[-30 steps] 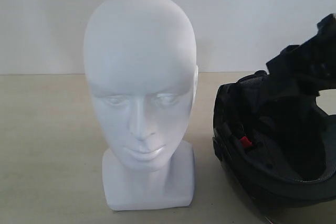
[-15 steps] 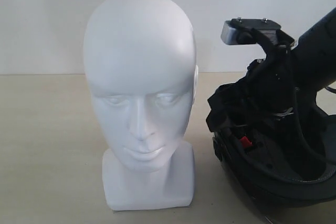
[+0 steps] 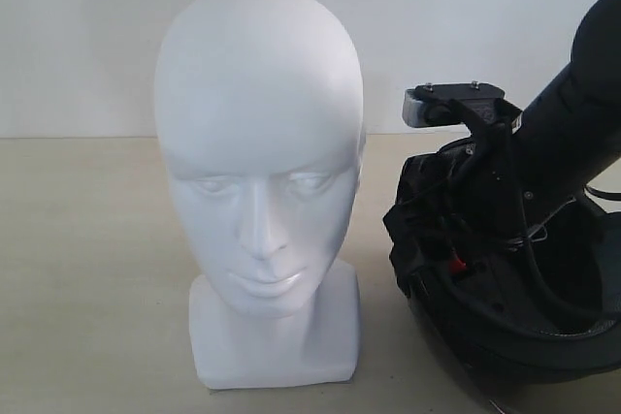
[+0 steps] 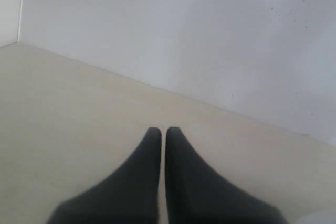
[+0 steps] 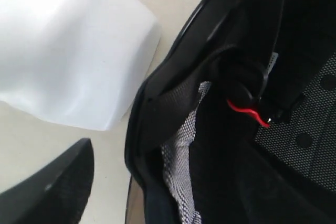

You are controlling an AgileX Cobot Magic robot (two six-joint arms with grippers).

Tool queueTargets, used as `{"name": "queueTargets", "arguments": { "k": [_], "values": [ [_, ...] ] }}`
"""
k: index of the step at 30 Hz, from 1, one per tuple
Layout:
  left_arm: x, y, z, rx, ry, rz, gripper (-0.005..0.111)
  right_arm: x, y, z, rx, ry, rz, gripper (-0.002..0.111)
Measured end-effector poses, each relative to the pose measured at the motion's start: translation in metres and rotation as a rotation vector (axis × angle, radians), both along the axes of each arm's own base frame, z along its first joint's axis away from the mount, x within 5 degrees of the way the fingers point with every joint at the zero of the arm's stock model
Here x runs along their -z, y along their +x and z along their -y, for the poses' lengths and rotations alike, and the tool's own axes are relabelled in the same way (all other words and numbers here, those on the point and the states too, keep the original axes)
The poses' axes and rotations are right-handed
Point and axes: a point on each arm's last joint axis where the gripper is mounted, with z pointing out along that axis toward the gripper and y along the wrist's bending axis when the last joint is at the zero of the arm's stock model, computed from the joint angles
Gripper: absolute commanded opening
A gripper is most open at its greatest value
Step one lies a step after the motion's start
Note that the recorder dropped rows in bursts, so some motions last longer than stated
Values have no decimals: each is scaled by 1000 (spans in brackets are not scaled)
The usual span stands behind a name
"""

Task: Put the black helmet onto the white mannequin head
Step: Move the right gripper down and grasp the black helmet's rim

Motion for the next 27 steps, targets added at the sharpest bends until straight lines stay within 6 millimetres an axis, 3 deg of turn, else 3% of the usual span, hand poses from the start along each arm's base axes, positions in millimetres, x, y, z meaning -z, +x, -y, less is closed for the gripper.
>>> {"name": "queueTargets", "arguments": {
  "k": [14, 27],
  "values": [
    [0, 0, 0, 0, 0, 0, 4, 8, -1, 0, -2, -18, -53, 71],
    [0, 0, 0, 0, 0, 0, 4, 30, 9, -4, 4, -42, -99, 70]
  ]
}}
